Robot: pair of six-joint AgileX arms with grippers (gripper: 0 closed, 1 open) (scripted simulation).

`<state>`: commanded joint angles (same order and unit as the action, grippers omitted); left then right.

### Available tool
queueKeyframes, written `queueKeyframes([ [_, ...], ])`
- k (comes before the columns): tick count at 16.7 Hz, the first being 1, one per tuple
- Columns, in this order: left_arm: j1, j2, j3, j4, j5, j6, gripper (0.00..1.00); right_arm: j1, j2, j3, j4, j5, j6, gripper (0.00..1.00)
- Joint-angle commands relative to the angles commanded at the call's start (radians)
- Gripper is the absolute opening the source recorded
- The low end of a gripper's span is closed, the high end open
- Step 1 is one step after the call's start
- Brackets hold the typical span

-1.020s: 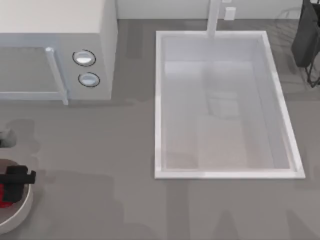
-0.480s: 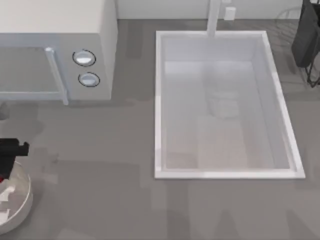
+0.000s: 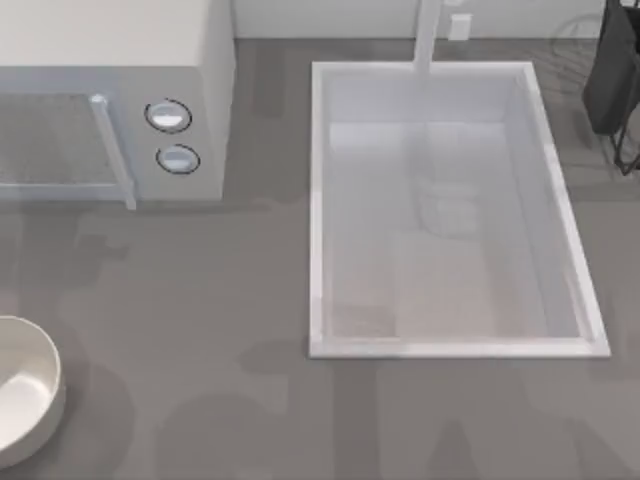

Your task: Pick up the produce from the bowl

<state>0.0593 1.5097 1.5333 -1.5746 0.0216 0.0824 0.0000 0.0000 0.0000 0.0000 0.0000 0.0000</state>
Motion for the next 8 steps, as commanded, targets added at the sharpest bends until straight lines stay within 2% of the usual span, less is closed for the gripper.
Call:
queueKeyframes([
  [4, -0.004, -0.032, 0.142, -0.146, 0.000, -0.004, 0.00, 0.000, 0.000, 0.000, 0.000, 0.000, 0.000, 1.00],
  [8, -0.004, -0.036, 0.154, -0.157, -0.001, -0.005, 0.00, 0.000, 0.000, 0.000, 0.000, 0.000, 0.000, 1.00],
])
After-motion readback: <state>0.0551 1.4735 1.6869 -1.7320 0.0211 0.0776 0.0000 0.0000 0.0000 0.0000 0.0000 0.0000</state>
